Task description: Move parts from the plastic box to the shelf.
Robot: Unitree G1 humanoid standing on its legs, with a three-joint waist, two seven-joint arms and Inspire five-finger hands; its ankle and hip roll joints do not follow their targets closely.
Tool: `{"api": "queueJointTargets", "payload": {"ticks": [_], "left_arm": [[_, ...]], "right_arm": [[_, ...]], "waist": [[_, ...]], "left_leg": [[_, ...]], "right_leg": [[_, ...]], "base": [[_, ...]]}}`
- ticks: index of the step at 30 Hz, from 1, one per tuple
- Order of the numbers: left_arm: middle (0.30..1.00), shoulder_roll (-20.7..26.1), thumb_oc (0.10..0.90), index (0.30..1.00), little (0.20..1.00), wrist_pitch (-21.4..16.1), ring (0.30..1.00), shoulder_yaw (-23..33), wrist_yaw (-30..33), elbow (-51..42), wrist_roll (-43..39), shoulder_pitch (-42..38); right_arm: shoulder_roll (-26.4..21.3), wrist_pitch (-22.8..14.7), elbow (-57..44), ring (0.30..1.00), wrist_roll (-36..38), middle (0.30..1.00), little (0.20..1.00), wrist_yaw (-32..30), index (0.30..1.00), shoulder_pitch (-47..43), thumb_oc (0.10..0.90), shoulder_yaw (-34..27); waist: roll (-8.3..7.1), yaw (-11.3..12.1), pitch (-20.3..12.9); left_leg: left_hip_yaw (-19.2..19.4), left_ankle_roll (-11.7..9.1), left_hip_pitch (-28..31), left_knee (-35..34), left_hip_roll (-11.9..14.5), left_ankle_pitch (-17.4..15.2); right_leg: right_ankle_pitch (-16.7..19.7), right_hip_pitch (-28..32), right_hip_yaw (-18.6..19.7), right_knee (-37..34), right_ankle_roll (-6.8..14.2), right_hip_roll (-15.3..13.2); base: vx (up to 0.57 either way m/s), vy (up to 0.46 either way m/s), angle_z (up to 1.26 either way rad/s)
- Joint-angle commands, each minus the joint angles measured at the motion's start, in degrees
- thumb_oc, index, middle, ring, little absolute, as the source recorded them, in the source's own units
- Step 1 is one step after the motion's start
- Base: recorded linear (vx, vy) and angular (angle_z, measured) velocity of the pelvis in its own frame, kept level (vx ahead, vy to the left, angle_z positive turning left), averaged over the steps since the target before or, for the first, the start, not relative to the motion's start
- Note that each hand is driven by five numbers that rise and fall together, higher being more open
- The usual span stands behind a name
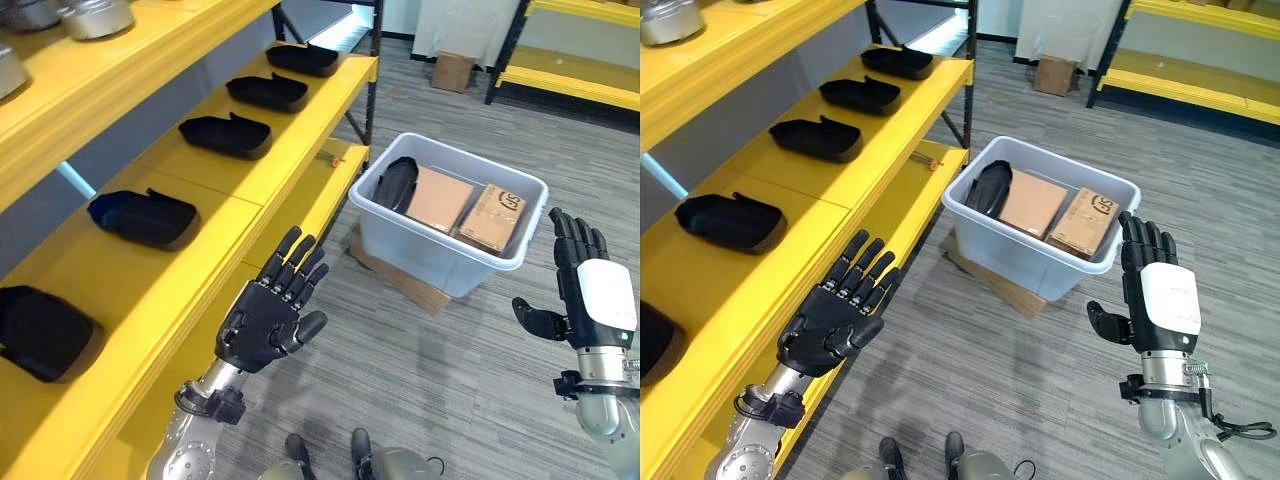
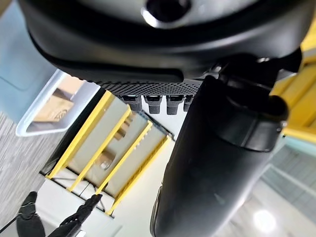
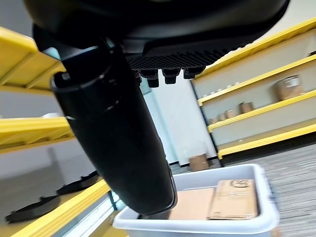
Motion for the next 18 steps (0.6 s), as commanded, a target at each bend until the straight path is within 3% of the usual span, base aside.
{"api": "queueJointTargets", "payload": {"ticks": [1,4,6,11,15,18], "left_arm": [[1.0,1.0,0.9,1.0,1.0,-3.03,1.0,6.3,-4.63,-6.58,-1.02,1.52],[1.0,1.23,0.9,1.0,1.0,-2.82,1.0,7.31,-5.23,-6.83,0.41,2.02],[1.0,2.48,0.9,1.0,1.0,-4.85,1.0,7.0,-4.71,-6.37,5.08,1.54],[1.0,4.08,0.9,1.0,1.0,-5.36,1.0,4.64,-3.65,-5.6,3.66,-0.54],[1.0,4.16,0.9,1.0,1.0,-4.28,1.0,2.82,-5.36,-4.28,6.5,-1.98],[1.0,4.05,0.9,1.0,1.0,-3.46,1.0,1.61,-6.35,-4.04,7.93,-2.5]], "right_arm": [[-2.95,-4.46,-8.03,1.0,1.71,1.0,1.0,-1.48,1.0,-3.34,0.9,-5.57],[-2.19,-6.12,-9.85,1.0,0.7,1.0,1.0,-1.66,1.0,-2.03,0.9,-5.32],[-2.0,-7.0,-10.44,1.0,0.34,1.0,1.0,-2.18,1.0,-1.66,0.9,-5.05],[-2.75,-6.56,-9.86,1.0,0.61,1.0,1.0,-3.52,1.0,-5.2,0.9,-2.72],[-1.38,-1.79,-8.17,1.0,2.89,1.0,1.0,-4.67,1.0,-8.51,0.9,-1.47],[0.73,1.79,-7.28,1.0,3.76,1.0,1.0,-5.24,1.0,-9.61,0.9,-0.86]], "waist": [[0.51,2.13,-0.87],[0.37,1.96,-0.8],[0.04,1.65,-0.98],[-0.2,1.56,-1.58],[-1.06,1.78,-2.69],[-2.1,1.46,-3.36]], "left_leg": [[1.08,0.15,-2.69,-6.18,2.71,7.78],[2.99,1.09,-1.82,-5.12,3.02,6.25],[4.03,2.36,-0.64,-3.54,2.06,3.34],[5.01,4.43,1.78,-2.52,-0.39,-0.65],[5.85,6.55,3.08,-2.41,-2.6,-3.29],[6.49,8.61,4.74,-4.04,-5.01,-4.96]], "right_leg": [[-7.28,7.37,-11.68,2.12,7.94,-2.88],[-8.67,7.69,-12.74,3.9,7.8,-3.31],[-9.4,7.84,-13.02,4.69,7.84,-3.87],[-10.81,8.13,-13.22,5.89,8.03,-4.09],[-12.81,7.32,-13.65,10.27,8.3,-2.44],[-9.42,4.68,-13.75,16.79,11.09,-0.62]], "base": [[0.26,0.208,-0.12],[0.19,0.17,-0.49],[0.2,0.203,-0.44],[0.12,0.214,-0.57],[0.08,0.16,-0.18],[0.08,0.173,0.14]]}}
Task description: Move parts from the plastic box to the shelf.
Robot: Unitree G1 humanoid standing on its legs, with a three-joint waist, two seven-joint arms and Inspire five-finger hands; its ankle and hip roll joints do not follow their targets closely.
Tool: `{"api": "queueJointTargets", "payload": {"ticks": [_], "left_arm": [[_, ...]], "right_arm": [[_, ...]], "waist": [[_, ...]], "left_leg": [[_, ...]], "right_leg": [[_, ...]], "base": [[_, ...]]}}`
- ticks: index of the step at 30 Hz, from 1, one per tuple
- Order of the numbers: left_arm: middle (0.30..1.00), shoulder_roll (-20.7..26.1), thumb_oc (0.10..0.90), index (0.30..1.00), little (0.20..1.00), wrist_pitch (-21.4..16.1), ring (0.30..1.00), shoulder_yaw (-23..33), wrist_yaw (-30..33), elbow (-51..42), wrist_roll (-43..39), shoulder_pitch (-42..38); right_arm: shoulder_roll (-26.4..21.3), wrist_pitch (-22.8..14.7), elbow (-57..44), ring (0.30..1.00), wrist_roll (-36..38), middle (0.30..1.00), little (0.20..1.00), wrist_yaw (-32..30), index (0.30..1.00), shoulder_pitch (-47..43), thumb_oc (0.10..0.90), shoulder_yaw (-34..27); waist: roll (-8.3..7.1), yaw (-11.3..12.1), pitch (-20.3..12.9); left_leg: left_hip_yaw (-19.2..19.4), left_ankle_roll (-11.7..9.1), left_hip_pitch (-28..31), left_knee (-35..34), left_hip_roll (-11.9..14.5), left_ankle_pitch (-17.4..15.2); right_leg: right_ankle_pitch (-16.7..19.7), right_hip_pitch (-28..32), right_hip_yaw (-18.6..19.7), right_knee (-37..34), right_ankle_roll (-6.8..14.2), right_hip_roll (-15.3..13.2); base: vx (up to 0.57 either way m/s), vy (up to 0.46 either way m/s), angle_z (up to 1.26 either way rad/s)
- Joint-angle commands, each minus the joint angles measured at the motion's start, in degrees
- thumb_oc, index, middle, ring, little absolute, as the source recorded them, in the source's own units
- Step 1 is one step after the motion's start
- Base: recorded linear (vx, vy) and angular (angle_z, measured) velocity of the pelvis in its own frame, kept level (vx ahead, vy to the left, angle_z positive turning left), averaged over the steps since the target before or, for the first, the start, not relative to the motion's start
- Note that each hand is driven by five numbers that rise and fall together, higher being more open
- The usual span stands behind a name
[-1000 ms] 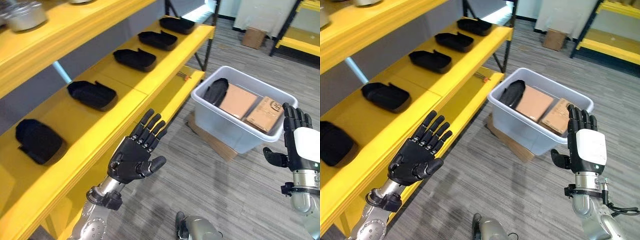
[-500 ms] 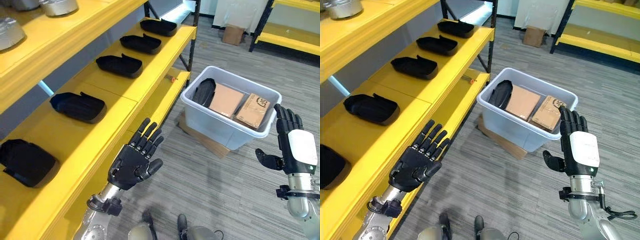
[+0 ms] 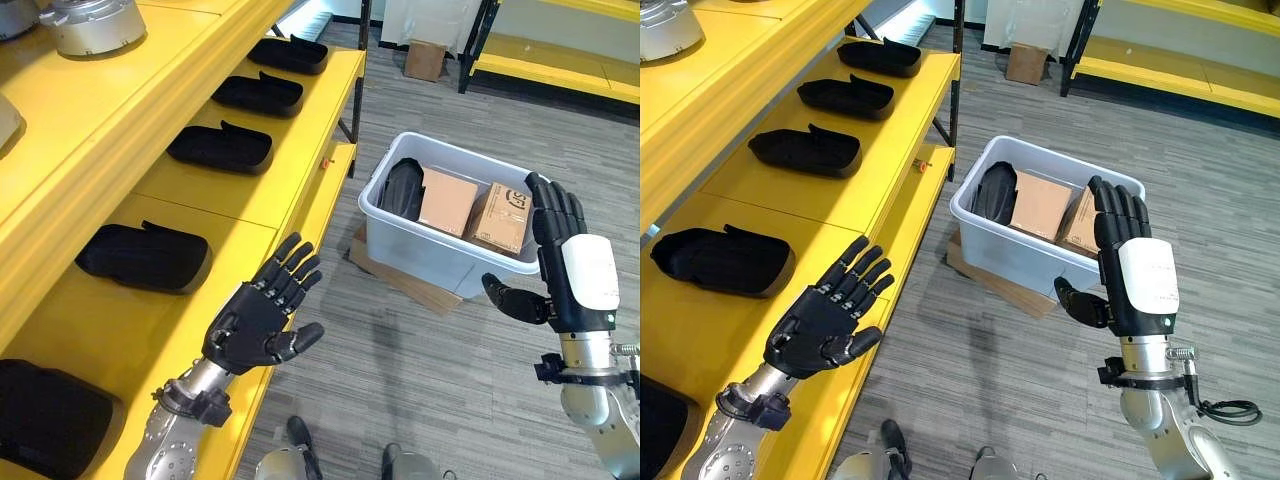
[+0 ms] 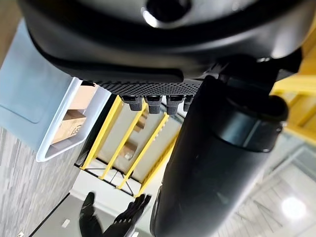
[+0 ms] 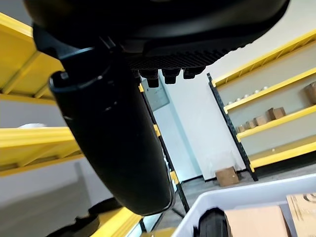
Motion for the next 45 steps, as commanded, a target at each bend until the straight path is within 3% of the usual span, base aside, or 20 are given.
{"api": "queueJointTargets", "payload": {"ticks": [1,5,8,9,11,12,14,16,18,20,22,24,26,30,34,36,37,38,42,45], "left_arm": [[1.0,-0.26,0.9,1.0,1.0,-2.98,1.0,-1.28,-3.72,-4.39,2.15,-0.31],[1.0,-1.19,0.9,1.0,1.0,-2.52,1.0,-2.43,-0.62,-4.2,3.85,-1.57],[1.0,-1.37,0.9,1.0,1.0,-3.25,1.0,-4.19,1.49,-2.52,4.21,-4.56],[1.0,-1.36,0.9,1.0,1.0,-3.36,1.0,-4.26,1.62,-2.45,4.33,-4.81],[1.0,-1.27,0.9,1.0,1.0,-4.47,1.0,-5.09,3.15,-1.69,4.73,-5.99],[1.0,-1.15,0.9,1.0,1.0,-5.64,1.0,-5.65,3.98,-1.0,5.19,-6.33],[1.0,-1.11,0.9,1.0,1.0,-6.89,1.0,-5.88,4.56,-0.16,5.33,-6.41],[1.0,-1.06,0.9,1.0,1.0,-7.72,1.0,-5.36,4.57,0.53,5.02,-6.01],[1.0,-0.84,0.9,1.0,1.0,-7.92,1.0,-4.62,4.43,0.88,4.82,-5.26],[1.0,-0.38,0.9,1.0,1.0,-6.44,1.0,-2.61,4.01,0.52,4.81,-3.89],[1.0,-0.08,0.9,1.0,1.0,-4.55,1.0,-1.21,3.1,-0.04,4.93,-2.46],[1.0,0.67,0.9,1.0,1.0,-3.22,1.0,0.56,1.21,-1.04,3.24,-0.4],[1.0,0.65,0.9,1.0,1.0,-2.58,1.0,1.51,0.26,-1.91,2.57,1.25],[1.0,-0.31,0.9,1.0,1.0,-1.21,1.0,2.48,-0.47,-4.89,0.45,4.47],[1.0,-1.09,0.9,1.0,1.0,-1.59,1.0,1.74,1.12,-4.43,1.41,4.23],[1.0,-1.62,0.9,1.0,1.0,-1.06,1.0,0.9,-0.46,-3.46,1.64,2.97],[1.0,-2.03,0.9,1.0,1.0,-0.35,1.0,0.17,-1.1,-3.4,2.42,1.96],[1.0,-2.13,0.9,1.0,1.0,-0.87,1.0,-0.38,0.03,-3.39,3.34,1.54],[1.0,-2.68,0.9,1.0,1.0,-3.41,1.0,-1.16,3.6,-2.37,4.2,0.08],[1.0,-3.15,0.9,1.0,1.0,-4.44,1.0,-0.64,6.67,-2.41,3.59,-0.39]], "right_arm": [[0.39,3.64,1.52,1.0,3.4,1.0,1.0,-5.48,1.0,-5.49,0.9,-1.31],[2.89,4.85,2.99,1.0,1.86,1.0,1.0,-4.49,1.0,-7.45,0.9,1.61],[4.1,3.36,5.64,1.0,1.18,1.0,1.0,-5.88,1.0,-9.23,0.9,3.37],[4.15,3.32,5.74,1.0,1.23,1.0,1.0,-6.0,1.0,-9.38,0.9,3.37],[4.83,2.43,6.18,1.0,1.85,1.0,1.0,-6.41,1.0,-9.46,0.9,3.11],[5.53,2.18,6.02,1.0,1.47,1.0,1.0,-5.76,1.0,-9.56,0.9,3.06],[6.59,2.21,5.41,1.0,0.47,1.0,1.0,-5.09,1.0,-9.9,0.9,3.41],[7.48,2.03,4.82,1.0,-0.59,1.0,1.0,-4.24,1.0,-9.85,0.9,3.48],[7.41,1.36,4.74,1.0,-0.39,1.0,1.0,-3.21,1.0,-10.07,0.9,3.38],[6.49,1.01,3.67,1.0,-0.37,1.0,1.0,-1.29,1.0,-9.78,0.9,2.7],[5.65,3.33,2.39,1.0,-5.42,1.0,1.0,-3.41,1.0,-8.2,0.9,1.54],[3.5,4.69,1.55,1.0,-7.42,1.0,1.0,-3.2,1.0,-7.47,0.9,-0.09],[1.87,5.3,2.1,1.0,-7.64,1.0,1.0,-2.09,1.0,-8.33,0.9,-0.45],[-1.63,5.6,4.81,1.0,-6.75,1.0,1.0,-1.27,1.0,-11.88,0.9,0.83],[-2.68,6.48,6.31,1.0,-5.96,1.0,1.0,-2.14,1.0,-14.91,0.9,3.78],[-2.76,6.35,6.61,1.0,-5.98,1.0,1.0,-3.36,1.0,-14.97,0.9,4.18],[-2.8,6.59,6.38,1.0,-5.74,1.0,1.0,-3.72,1.0,-14.3,0.9,3.6],[-3.04,6.29,6.29,1.0,-5.32,1.0,1.0,-3.71,1.0,-13.74,0.9,3.16],[-3.96,6.71,6.56,1.0,-2.35,1.0,1.0,-5.39,1.0,-12.14,0.9,2.24],[-3.26,4.88,7.95,1.0,-0.66,1.0,1.0,-7.09,1.0,-11.87,0.9,1.67]], "waist": [[-0.87,-0.93,-6.36],[-0.11,-1.29,-6.5],[1.04,-1.11,-6.43],[1.17,-1.09,-6.11],[1.53,-1.76,-5.39],[1.49,-2.26,-5.22],[1.33,-2.25,-5.14],[1.19,-1.71,-4.96],[1.26,-0.89,-4.98],[0.97,-0.31,-4.8],[0.69,-0.37,-4.94],[0.84,-0.31,-5.26],[0.78,0.18,-5.59],[0.86,0.7,-5.83],[1.25,0.58,-5.55],[1.46,-0.24,-5.27],[1.73,-1.34,-5.02],[1.93,-1.78,-4.9],[1.55,-2.88,-4.69],[1.44,-2.36,-4.76]], "left_leg": [[-2.78,1.59,-1.5,3.14,-2.37,-9.52],[-2.12,3.27,1.32,1.34,-3.04,-10.52],[-2.86,2.06,2.86,1.88,-1.54,-11.37],[-2.01,2.14,2.5,2.02,-0.95,-10.26],[-2.64,0.95,3.96,2.57,0.21,-10.43],[-3.0,0.22,4.72,3.09,0.81,-10.91],[-2.99,-0.36,5.06,3.68,1.86,-11.56],[-2.78,-1.07,5.26,4.81,3.34,-12.52],[-3.67,-1.78,5.4,5.46,4.5,-13.53],[-4.97,-2.67,3.48,8.46,6.41,-13.17],[-8.05,-2.75,2.04,10.94,7.59,-13.41],[-9.57,-3.84,1.9,11.17,9.36,-12.66],[-9.96,-4.98,2.41,10.58,10.77,-11.75],[-9.68,-7.56,4.11,8.91,15.54,-8.7],[-9.23,-9.43,3.22,9.1,21.04,-2.03],[-6.03,-11.17,2.1,9.97,23.89,1.37],[-2.16,-12.85,1.27,9.8,26.01,5.05],[-2.24,-13.84,1.07,9.9,26.77,6.62],[-3.38,-14.68,0.69,12.97,27.92,9.25],[-7.67,-11.8,-0.91,15.25,22.02,5.53]], "right_leg": [[0.72,0.4,-4.49,9.07,0.51,12.43],[5.63,-5.62,-5.54,19.39,4.05,10.7],[2.04,-5.32,-8.52,14.82,2.72,3.0],[2.99,-5.4,-9.47,14.07,1.93,2.88],[9.44,-5.89,-6.81,7.06,3.04,-3.01],[14.83,-6.07,-4.13,2.3,4.49,-7.11],[20.24,-6.63,-2.2,-1.25,5.94,-11.32],[23.33,-6.8,-1.94,-3.2,7.05,-14.43],[23.06,-6.33,-1.94,-3.88,7.73,-15.32],[20.3,-3.93,-2.81,-5.59,7.31,-14.52],[18.77,-3.44,-0.16,-5.32,6.55,-13.19],[12.92,-2.25,0.17,-5.53,5.88,-10.21],[9.6,-1.32,-1.2,-5.63,5.54,-8.27],[4.76,-0.12,-2.85,-4.52,2.21,-3.91],[2.02,-0.75,-3.34,-2.63,-1.55,1.08],[0.68,0.09,-5.24,-2.33,-2.32,2.51],[0.48,0.53,-7.59,-2.78,-2.87,3.46],[0.17,0.73,-8.17,-2.93,-3.25,4.1],[0.47,0.12,-8.75,-3.64,-4.33,4.79],[1.43,-1.87,-7.82,-4.44,-5.52,6.28]], "base": [[0.03,0.077,0.1],[0.05,0.1,-0.07],[0.05,-0.056,-0.44],[0.04,-0.218,-0.42],[0.06,-0.281,-0.37],[0.12,-0.262,-0.05],[0.15,-0.338,-0.04],[0.19,-0.322,0.0],[0.19,-0.314,0.21],[0.22,-0.499,0.17],[0.32,-0.497,0.18],[0.33,-0.449,0.35],[0.29,-0.355,0.23],[0.28,-0.392,0.16],[0.17,-0.4,0.43],[0.19,-0.452,0.46],[0.2,-0.4,0.76],[0.15,-0.333,1.0],[0.09,-0.201,0.32],[0.01,-0.164,-0.12]]}}
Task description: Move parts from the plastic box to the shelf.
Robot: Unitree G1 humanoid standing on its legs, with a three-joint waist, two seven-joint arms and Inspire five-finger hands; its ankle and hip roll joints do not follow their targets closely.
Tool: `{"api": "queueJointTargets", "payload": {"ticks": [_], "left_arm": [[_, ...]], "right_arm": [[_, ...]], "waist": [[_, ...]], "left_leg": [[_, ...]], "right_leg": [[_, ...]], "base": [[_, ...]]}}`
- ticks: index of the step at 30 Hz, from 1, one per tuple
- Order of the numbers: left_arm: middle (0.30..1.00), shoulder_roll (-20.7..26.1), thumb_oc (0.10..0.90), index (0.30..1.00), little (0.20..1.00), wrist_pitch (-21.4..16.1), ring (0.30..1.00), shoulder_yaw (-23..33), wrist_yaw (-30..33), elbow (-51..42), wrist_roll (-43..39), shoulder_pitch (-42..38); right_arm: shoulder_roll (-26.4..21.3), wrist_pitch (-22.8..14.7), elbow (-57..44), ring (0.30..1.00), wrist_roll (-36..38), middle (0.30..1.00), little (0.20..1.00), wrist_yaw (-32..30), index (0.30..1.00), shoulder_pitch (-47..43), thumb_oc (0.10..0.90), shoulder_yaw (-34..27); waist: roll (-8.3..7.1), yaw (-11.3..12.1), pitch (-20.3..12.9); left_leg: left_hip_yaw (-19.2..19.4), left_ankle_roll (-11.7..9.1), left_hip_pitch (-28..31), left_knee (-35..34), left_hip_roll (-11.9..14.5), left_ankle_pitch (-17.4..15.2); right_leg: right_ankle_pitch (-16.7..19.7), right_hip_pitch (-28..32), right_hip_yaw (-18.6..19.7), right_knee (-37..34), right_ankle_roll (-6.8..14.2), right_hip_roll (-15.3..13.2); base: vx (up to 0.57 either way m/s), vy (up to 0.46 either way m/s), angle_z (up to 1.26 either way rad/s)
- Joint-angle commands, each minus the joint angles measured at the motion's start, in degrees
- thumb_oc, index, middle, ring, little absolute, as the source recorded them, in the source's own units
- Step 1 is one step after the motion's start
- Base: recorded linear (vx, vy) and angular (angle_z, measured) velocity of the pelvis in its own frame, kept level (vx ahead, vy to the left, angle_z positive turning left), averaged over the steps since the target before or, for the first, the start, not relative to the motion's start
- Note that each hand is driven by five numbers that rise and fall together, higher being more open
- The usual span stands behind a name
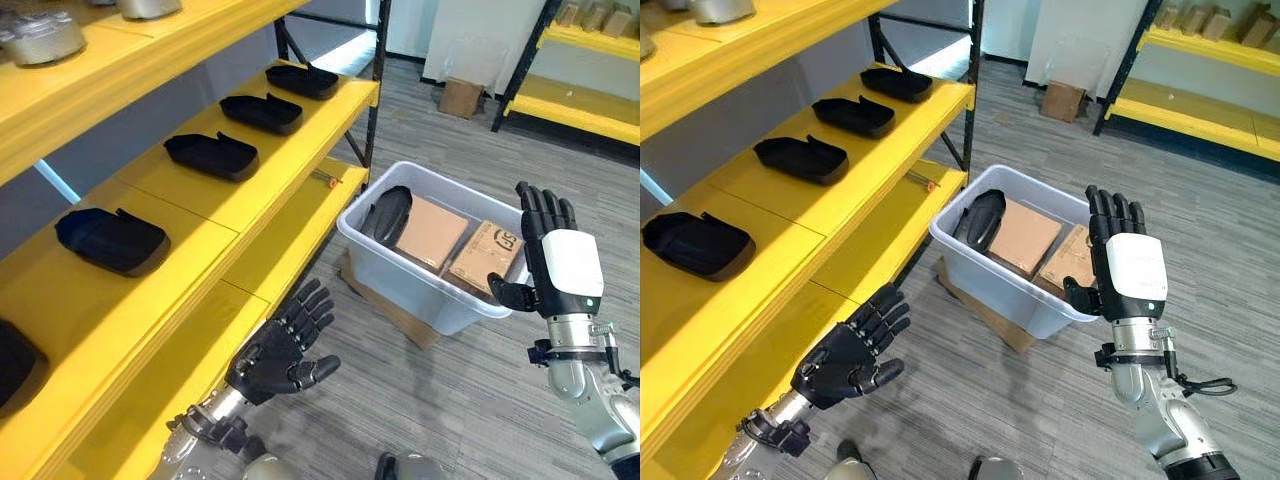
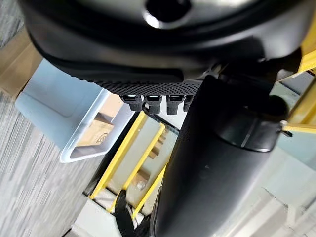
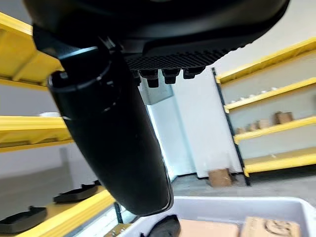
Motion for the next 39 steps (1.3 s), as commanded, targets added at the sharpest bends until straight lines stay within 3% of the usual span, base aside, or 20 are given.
{"api": "queueJointTargets", "payload": {"ticks": [1,4,6,8,9,14,21,24,26,27,31,32,34,36,38,39], "left_arm": [[1.0,-1.4,0.9,1.0,1.0,-6.08,1.0,3.66,1.51,-7.55,-0.3,-4.04],[1.0,-1.68,0.9,1.0,1.0,-4.69,1.0,4.75,0.57,-7.48,0.63,-3.65],[1.0,-1.75,0.9,1.0,1.0,-4.4,1.0,5.14,-0.36,-6.9,0.52,-3.5],[1.0,-1.74,0.9,1.0,1.0,-4.4,1.0,5.18,-0.51,-6.78,0.08,-3.51],[1.0,-1.69,0.9,1.0,1.0,-4.04,1.0,5.37,-0.46,-6.95,-0.72,-3.49],[1.0,-2.58,0.9,1.0,1.0,-3.52,1.0,5.13,-1.42,-7.15,-0.34,-1.99],[1.0,-2.95,0.9,1.0,1.0,-4.35,1.0,5.63,-2.29,-6.65,-0.72,1.06],[1.0,-2.56,0.9,1.0,1.0,-5.0,1.0,5.66,-1.56,-6.61,-0.9,1.16],[1.0,-1.91,0.9,1.0,1.0,-5.07,1.0,5.33,-1.67,-6.21,1.07,0.1],[1.0,-1.59,0.9,1.0,1.0,-5.58,1.0,5.38,-2.37,-5.88,3.24,0.29],[1.0,-1.04,0.9,1.0,1.0,-5.38,1.0,7.08,-2.81,-5.52,0.5,1.64],[1.0,-0.83,0.9,1.0,1.0,-5.32,1.0,7.66,-3.02,-5.36,1.07,1.68],[1.0,-0.08,0.9,1.0,1.0,-5.82,1.0,7.63,-2.63,-4.46,1.98,1.2],[1.0,-0.15,0.9,1.0,1.0,-5.46,1.0,7.23,-2.8,-3.62,1.35,0.17],[1.0,-0.47,0.9,1.0,1.0,-5.08,1.0,7.25,-1.85,-3.93,3.05,-0.34],[1.0,-0.6,0.9,1.0,1.0,-4.35,1.0,7.03,-0.27,-4.38,2.96,-0.84]], "right_arm": [[-1.48,-2.49,-1.69,1.0,2.27,1.0,1.0,-6.67,1.0,-4.76,0.9,-4.64],[-0.21,-2.72,-1.85,1.0,3.14,1.0,1.0,-5.56,1.0,-4.16,0.9,-3.68],[0.55,-3.9,-1.84,1.0,5.29,1.0,1.0,-4.82,1.0,-3.22,0.9,-3.11],[0.79,-4.25,-2.14,1.0,6.09,1.0,1.0,-4.58,1.0,-2.84,0.9,-3.05],[1.79,-4.48,-3.61,1.0,7.55,1.0,1.0,-3.9,1.0,-1.69,0.9,-2.64],[5.29,-5.22,-6.02,1.0,8.06,1.0,1.0,-0.87,1.0,-0.22,0.9,0.13],[6.69,-8.97,-9.62,1.0,6.75,1.0,1.0,3.99,1.0,3.57,0.9,3.3],[6.69,-9.22,-11.15,1.0,6.91,1.0,1.0,5.47,1.0,3.08,0.9,4.67],[7.24,-7.73,-11.22,1.0,9.2,1.0,1.0,5.87,1.0,2.22,0.9,7.11],[8.31,-8.01,-9.39,1.0,11.03,1.0,1.0,5.98,1.0,1.87,0.9,8.1],[9.28,-9.69,-9.29,1.0,10.41,1.0,1.0,6.86,1.0,2.68,0.9,8.45],[9.49,-9.75,-9.43,1.0,9.76,1.0,1.0,6.72,1.0,2.6,0.9,8.5],[10.09,-8.62,-8.83,1.0,9.44,1.0,1.0,6.08,1.0,0.62,0.9,9.42],[10.57,-7.62,-8.24,1.0,9.83,1.0,1.0,4.82,1.0,-1.19,0.9,10.63],[11.95,-6.81,-7.06,1.0,9.16,1.0,1.0,3.69,1.0,-3.56,0.9,12.22],[13.34,-6.72,-5.82,1.0,8.02,1.0,1.0,3.14,1.0,-4.38,0.9,13.08]], "waist": [[0.63,-1.05,-0.96],[0.99,-0.4,-0.71],[1.83,-0.05,-0.54],[2.07,0.05,-0.5],[2.79,0.42,-0.35],[3.92,1.71,0.53],[4.4,2.79,2.44],[3.98,3.06,2.55],[2.59,4.05,2.76],[1.73,4.75,2.67],[0.37,5.55,1.6],[-0.17,5.82,0.99],[-2.0,6.86,-0.47],[-2.92,7.63,-0.88],[-2.5,7.97,-1.37],[-1.99,7.45,-1.21]], "left_leg": [[-5.12,-4.3,1.43,15.65,2.25,-18.43],[-4.03,-3.18,-0.19,14.11,-2.17,-20.42],[-4.17,-3.13,-2.06,9.08,-4.85,-18.79],[-4.54,-3.07,-2.55,7.5,-5.52,-18.14],[-5.65,-2.93,-4.14,4.16,-7.01,-16.31],[-7.18,-2.83,-6.99,-0.93,-8.89,-12.05],[-9.82,-2.84,-8.36,-5.09,-9.54,-10.56],[-9.75,-1.63,-7.18,-3.9,-10.07,-13.32],[-12.04,0.37,-7.29,2.53,-11.36,-17.54],[-14.0,1.57,-7.29,6.0,-13.08,-21.29],[-14.58,4.35,-5.77,8.54,-16.75,-26.59],[-13.89,5.32,-5.58,8.81,-18.09,-27.97],[-11.57,7.88,-4.97,8.07,-21.99,-30.66],[-10.47,9.49,-4.33,7.27,-23.98,-31.65],[-9.55,10.72,-2.52,5.73,-24.59,-32.4],[-9.87,10.65,-0.51,4.72,-24.88,-32.8]], "right_leg": [[6.82,8.71,-0.56,-17.11,0.55,4.98],[7.73,10.73,-0.39,-20.53,0.64,6.35],[7.74,12.21,0.29,-21.48,0.97,6.96],[7.61,12.48,0.54,-21.39,1.09,7.0],[7.26,13.15,1.39,-20.92,1.2,7.39],[6.38,14.81,3.28,-19.6,0.84,9.35],[3.09,15.78,6.63,-14.09,0.76,11.9],[1.84,15.07,6.78,-11.71,0.76,12.94],[-0.15,13.42,6.69,-8.2,0.22,14.19],[-1.18,12.9,6.82,-6.64,0.35,14.22],[-1.37,12.73,6.07,-3.8,2.15,12.93],[-0.33,12.67,5.41,-2.81,3.09,12.51],[7.46,12.99,4.66,1.73,7.55,12.23],[14.48,12.87,4.35,6.7,10.92,12.9],[20.95,8.75,5.11,12.39,13.63,15.04],[19.44,5.64,4.69,13.67,13.48,13.14]], "base": [[0.08,-0.152,-0.34],[0.13,-0.138,-0.25],[0.19,0.003,-0.3],[0.19,0.044,0.0],[0.22,0.052,-0.02],[0.29,0.041,-0.24],[0.36,0.079,-0.59],[0.4,0.098,-0.73],[0.68,0.178,-0.39],[0.54,0.2,-0.32],[0.39,0.206,-0.28],[0.27,0.183,-0.18],[0.27,0.2,-0.06],[0.15,0.123,-0.1],[0.17,0.068,-0.31],[0.18,0.017,-0.42]]}}
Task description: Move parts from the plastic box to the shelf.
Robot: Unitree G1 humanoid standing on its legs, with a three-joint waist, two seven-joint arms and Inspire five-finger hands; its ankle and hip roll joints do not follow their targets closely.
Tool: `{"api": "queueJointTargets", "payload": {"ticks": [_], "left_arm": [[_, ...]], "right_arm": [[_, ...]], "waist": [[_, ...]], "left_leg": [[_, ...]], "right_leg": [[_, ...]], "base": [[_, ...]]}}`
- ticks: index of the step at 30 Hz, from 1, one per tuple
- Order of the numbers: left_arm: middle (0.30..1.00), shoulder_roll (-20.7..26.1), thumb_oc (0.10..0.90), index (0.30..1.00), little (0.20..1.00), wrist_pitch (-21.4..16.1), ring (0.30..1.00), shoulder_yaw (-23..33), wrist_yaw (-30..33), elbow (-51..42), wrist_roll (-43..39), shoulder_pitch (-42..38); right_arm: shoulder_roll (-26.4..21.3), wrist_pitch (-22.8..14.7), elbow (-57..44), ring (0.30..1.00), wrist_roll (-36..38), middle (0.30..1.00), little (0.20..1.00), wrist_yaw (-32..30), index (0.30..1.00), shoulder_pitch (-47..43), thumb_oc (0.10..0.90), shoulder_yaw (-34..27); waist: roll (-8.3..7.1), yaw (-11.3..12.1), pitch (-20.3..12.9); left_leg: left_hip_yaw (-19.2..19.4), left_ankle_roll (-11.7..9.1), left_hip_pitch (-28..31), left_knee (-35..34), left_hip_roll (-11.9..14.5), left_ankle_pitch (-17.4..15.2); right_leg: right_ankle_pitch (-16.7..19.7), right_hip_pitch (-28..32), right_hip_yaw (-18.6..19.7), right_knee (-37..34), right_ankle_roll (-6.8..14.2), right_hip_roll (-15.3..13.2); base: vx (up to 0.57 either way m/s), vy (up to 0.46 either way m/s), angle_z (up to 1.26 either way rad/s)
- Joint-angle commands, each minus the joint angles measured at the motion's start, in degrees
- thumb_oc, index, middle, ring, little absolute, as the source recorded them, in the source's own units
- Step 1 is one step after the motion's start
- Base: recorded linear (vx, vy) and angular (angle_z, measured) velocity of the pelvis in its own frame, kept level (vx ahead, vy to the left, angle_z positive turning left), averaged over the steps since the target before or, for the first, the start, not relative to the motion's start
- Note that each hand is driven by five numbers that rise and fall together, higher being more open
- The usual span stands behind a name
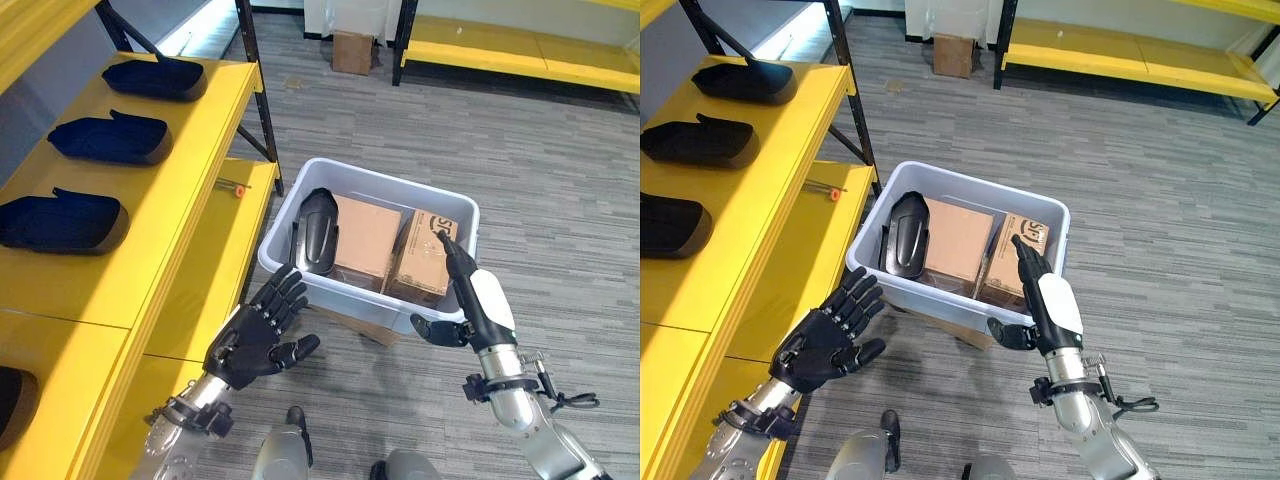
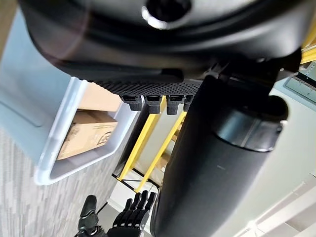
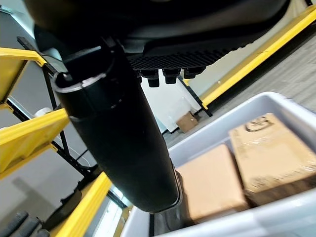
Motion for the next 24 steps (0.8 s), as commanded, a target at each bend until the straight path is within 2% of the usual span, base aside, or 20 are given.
{"api": "queueJointTargets", "payload": {"ticks": [1,2,3,4,5,6,7,8,9,10,11,13,15,16,19,20,21,22,23,24], "left_arm": [[1.0,0.37,0.9,1.0,1.0,-3.95,1.0,1.11,0.39,-6.49,0.32,1.61],[1.0,-0.2,0.9,1.0,1.0,-3.53,1.0,1.03,0.94,-6.4,-2.58,1.15],[1.0,-0.3,0.9,1.0,1.0,-3.37,1.0,1.16,0.99,-6.37,-3.0,0.95],[1.0,-0.55,0.9,1.0,1.0,-3.1,1.0,1.85,2.01,-6.2,-5.09,0.1],[1.0,-0.64,0.9,1.0,1.0,-3.43,1.0,2.26,2.28,-5.85,-5.29,-0.22],[1.0,-0.63,0.9,1.0,1.0,-4.02,1.0,2.61,2.61,-5.68,-5.31,-0.29],[1.0,-0.63,0.9,1.0,1.0,-4.16,1.0,2.6,2.61,-5.64,-5.33,-0.23],[1.0,-0.46,0.9,1.0,1.0,-4.74,1.0,2.61,2.59,-5.53,-5.55,0.0],[1.0,0.0,0.9,1.0,1.0,-5.25,1.0,2.83,1.87,-5.95,-5.99,1.04],[1.0,0.01,0.9,1.0,1.0,-5.23,1.0,2.87,1.7,-5.97,-5.98,1.19],[1.0,0.25,0.9,1.0,1.0,-4.99,1.0,3.21,0.46,-5.93,-5.89,2.03],[1.0,0.52,0.9,1.0,1.0,-3.31,1.0,3.25,1.42,-6.2,-6.94,2.94],[1.0,-0.27,0.9,1.0,1.0,-2.21,1.0,3.2,4.12,-6.9,-9.05,3.47],[1.0,-1.66,0.9,1.0,1.0,-0.51,1.0,3.12,5.5,-7.46,-11.91,3.65],[1.0,-3.08,0.9,1.0,1.0,-1.61,1.0,1.59,4.29,-8.28,-5.59,3.41],[1.0,-3.11,0.9,1.0,1.0,-1.62,1.0,1.58,4.32,-8.27,-5.55,3.38],[1.0,-3.13,0.9,1.0,1.0,-1.62,1.0,0.69,4.73,-7.95,-6.19,2.59],[1.0,-3.16,0.9,1.0,1.0,-1.65,1.0,0.66,4.81,-7.9,-6.4,2.5],[1.0,-3.45,0.9,1.0,1.0,-0.47,1.0,0.33,4.91,-7.39,-6.83,1.17],[1.0,-3.47,0.9,1.0,1.0,-0.12,1.0,0.2,4.25,-7.06,-6.45,0.79]], "right_arm": [[2.1,-3.05,-0.04,1.0,-2.29,1.0,1.0,-5.37,1.0,-4.63,0.9,1.84],[2.73,-3.91,0.83,1.0,-3.04,1.0,1.0,-5.35,1.0,-4.7,0.9,1.78],[2.83,-4.3,1.05,1.0,-3.26,1.0,1.0,-5.36,1.0,-4.62,0.9,1.58],[2.98,-5.63,1.64,1.0,-4.4,1.0,1.0,-5.27,1.0,-4.32,0.9,0.61],[2.87,-6.19,1.47,1.0,-4.6,1.0,1.0,-4.82,1.0,-4.13,0.9,0.1],[2.58,-6.56,0.8,1.0,-4.72,1.0,1.0,-3.87,1.0,-4.09,0.9,-0.41],[2.51,-6.48,0.58,1.0,-4.7,1.0,1.0,-3.68,1.0,-4.05,0.9,-0.45],[2.29,-6.28,-0.34,1.0,-4.69,1.0,1.0,-2.98,1.0,-4.06,0.9,-0.58],[1.89,-5.07,-2.95,1.0,-4.61,1.0,1.0,-0.13,1.0,-3.83,0.9,-1.08],[1.83,-4.85,-3.17,1.0,-4.54,1.0,1.0,0.13,1.0,-3.74,0.9,-1.17],[1.39,-3.95,-4.04,1.0,-3.66,1.0,1.0,1.55,1.0,-3.43,0.9,-1.83],[-0.23,-2.66,-5.13,1.0,-1.56,1.0,1.0,2.74,1.0,-2.02,0.9,-3.45],[-0.95,-1.57,-5.25,1.0,-1.08,1.0,1.0,3.28,1.0,-1.84,0.9,-4.0],[-1.61,-0.83,-5.91,1.0,-0.45,1.0,1.0,3.27,1.0,-1.6,0.9,-4.3],[-2.49,-0.59,-4.53,1.0,-0.47,1.0,1.0,3.98,1.0,-2.86,0.9,-4.67],[-2.5,-0.62,-4.47,1.0,-0.47,1.0,1.0,3.96,1.0,-2.91,0.9,-4.65],[-3.17,-0.88,-3.07,1.0,0.08,1.0,1.0,3.03,1.0,-3.71,0.9,-4.15],[-3.21,-0.93,-2.91,1.0,0.09,1.0,1.0,2.89,1.0,-3.82,0.9,-4.05],[-3.32,-0.37,-2.76,1.0,-0.36,1.0,1.0,0.5,1.0,-3.49,0.9,-3.53],[-3.27,-0.06,-2.85,1.0,-0.65,1.0,1.0,-0.57,1.0,-3.13,0.9,-3.4]], "waist": [[0.27,1.12,-8.39],[1.38,0.59,-8.52],[1.78,0.53,-8.62],[3.1,-0.1,-8.56],[3.34,-0.72,-8.24],[3.52,-1.62,-7.81],[3.56,-1.68,-7.61],[3.42,-2.47,-7.23],[3.4,-3.44,-6.24],[3.46,-3.44,-6.12],[3.35,-3.7,-6.14],[2.87,-3.78,-6.98],[2.64,-3.77,-7.46],[2.32,-3.89,-7.94],[1.98,-4.17,-8.57],[2.04,-4.21,-8.58],[1.99,-4.19,-8.34],[2.05,-4.28,-8.33],[2.49,-5.07,-8.13],[2.78,-5.51,-8.08]], "left_leg": [[-1.74,5.43,0.32,-7.5,-5.69,-1.88],[-1.97,4.61,1.63,-8.42,-4.8,-1.48],[-2.06,4.15,1.89,-8.73,-4.24,-1.19],[-2.85,2.42,3.23,-10.07,-2.11,-0.09],[-3.1,1.66,4.24,-10.53,-1.03,0.08],[-3.09,1.02,5.53,-10.86,0.47,-0.27],[-3.04,0.98,5.97,-10.89,0.63,-0.55],[-3.28,0.54,6.95,-10.99,1.68,-1.35],[-3.57,-0.31,9.54,-11.0,4.12,-3.32],[-3.63,-0.4,9.84,-10.96,4.38,-3.49],[-4.13,-1.16,10.53,-10.66,5.68,-3.97],[-5.99,-2.92,9.6,-8.8,7.08,-3.61],[-6.23,-3.9,9.37,-8.28,7.83,-3.14],[-5.84,-5.03,9.42,-8.11,8.96,-2.63],[-2.76,-6.4,8.64,-7.55,12.94,-0.26],[-2.82,-6.44,8.56,-7.5,13.02,-0.26],[-0.93,-6.56,7.35,-6.0,14.86,0.74],[-0.93,-6.6,7.13,-5.74,15.06,0.74],[3.12,-6.83,6.45,-4.0,17.27,3.01],[4.94,-7.19,6.29,-3.58,18.15,4.4]], "right_leg": [[18.85,1.32,-9.97,-0.23,-2.51,14.31],[15.67,0.29,-11.25,-3.66,-3.87,10.25],[14.02,0.15,-12.0,-5.86,-4.88,8.73],[9.93,0.21,-13.88,-13.21,-7.26,3.98],[11.5,-0.06,-13.58,-18.27,-7.28,0.73],[14.95,-1.46,-12.28,-22.37,-6.69,-2.95],[15.7,-1.4,-11.83,-23.17,-6.37,-3.39],[19.52,-3.2,-9.48,-25.4,-5.32,-6.23],[24.95,-6.21,-3.98,-27.83,-2.93,-10.16],[24.93,-6.27,-3.61,-27.73,-2.8,-10.14],[23.16,-5.76,-2.41,-29.07,-2.39,-9.71],[18.64,-1.31,-4.0,-32.57,-2.39,-7.96],[16.84,0.12,-4.82,-32.88,-2.89,-6.56],[15.34,1.17,-5.88,-33.06,-3.87,-5.15],[12.97,2.12,-9.19,-32.25,-6.78,-2.69],[12.96,2.11,-9.25,-32.24,-6.82,-2.62],[11.61,2.73,-11.08,-31.44,-8.34,-1.73],[11.51,2.73,-11.29,-31.35,-8.47,-1.62],[10.38,3.02,-14.02,-30.34,-9.9,-0.97],[10.14,3.19,-15.01,-30.16,-10.33,-0.78]], "base": [[0.23,-0.019,-0.61],[0.12,-0.038,-0.4],[0.23,-0.143,-0.32],[0.2,-0.211,0.0],[0.29,-0.342,-0.03],[0.19,-0.243,-0.01],[0.21,-0.265,0.01],[0.35,-0.391,0.17],[0.36,-0.399,0.19],[0.44,-0.442,0.27],[0.27,-0.25,0.13],[0.46,-0.454,0.29],[0.35,-0.371,0.66],[0.31,-0.351,0.77],[0.21,-0.297,0.38],[0.13,-0.263,0.08],[0.08,-0.173,0.09],[0.15,-0.334,0.44],[0.11,-0.228,0.66],[0.21,-0.271,0.94]]}}
